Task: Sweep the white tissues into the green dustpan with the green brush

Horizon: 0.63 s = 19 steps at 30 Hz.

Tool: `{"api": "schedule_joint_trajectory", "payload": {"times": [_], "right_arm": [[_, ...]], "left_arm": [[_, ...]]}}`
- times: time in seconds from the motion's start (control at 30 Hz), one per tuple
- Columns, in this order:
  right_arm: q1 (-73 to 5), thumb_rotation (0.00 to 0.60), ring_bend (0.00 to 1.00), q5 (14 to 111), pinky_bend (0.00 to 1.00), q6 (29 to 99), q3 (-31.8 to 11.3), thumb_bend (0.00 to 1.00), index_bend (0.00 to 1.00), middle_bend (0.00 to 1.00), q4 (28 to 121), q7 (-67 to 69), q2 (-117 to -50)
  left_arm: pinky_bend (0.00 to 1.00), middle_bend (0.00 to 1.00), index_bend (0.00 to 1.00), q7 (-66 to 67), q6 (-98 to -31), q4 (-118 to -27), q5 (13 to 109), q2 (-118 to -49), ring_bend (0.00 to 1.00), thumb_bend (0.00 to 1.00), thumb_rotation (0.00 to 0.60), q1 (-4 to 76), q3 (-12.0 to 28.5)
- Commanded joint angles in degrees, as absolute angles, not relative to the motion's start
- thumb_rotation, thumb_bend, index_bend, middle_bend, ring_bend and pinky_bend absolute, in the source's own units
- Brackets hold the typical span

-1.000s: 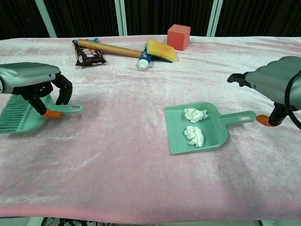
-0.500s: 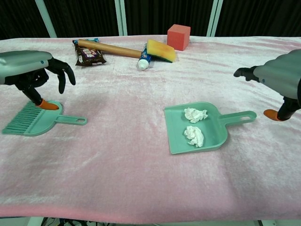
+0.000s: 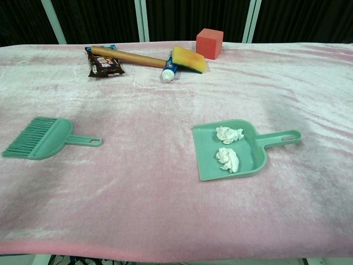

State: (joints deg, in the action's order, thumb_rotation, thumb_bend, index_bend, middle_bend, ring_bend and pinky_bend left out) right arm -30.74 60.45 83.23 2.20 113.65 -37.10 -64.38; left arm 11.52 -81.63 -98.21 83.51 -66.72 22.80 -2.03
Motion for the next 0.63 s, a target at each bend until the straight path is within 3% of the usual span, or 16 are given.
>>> {"api": "schedule_joint_trajectory", "payload": {"times": [0.03,0.33,0.63], "right_arm": [[-22.4,0.600,0.00,69.1,0.18,85.6,4.5,0.12,0.00,0.00,110.1,-22.2,-56.8],[-13.1,0.600,0.00,74.0,0.17,90.6,6.2,0.12,0.00,0.00,102.6,-9.8,-55.8],[-8.9,0.600,0.00,76.7,0.17,92.0,5.0,0.12,0.00,0.00,97.1,-6.8,-59.0]], "left_arm": [[0.11,0.07,0.08,10.1,-88.9,-97.3,86.7,-64.3,0.03,0.09,0.600,16.5,-4.9],[0.02,0.00,0.01,5.0,-97.4,-89.0,88.7,-64.4,0.00,0.09,0.600,7.7,-6.6],[0.00,0.00,0.00,1.7,-98.3,-87.7,87.1,-64.5,0.00,0.07,0.600,5.1,-4.2]]}}
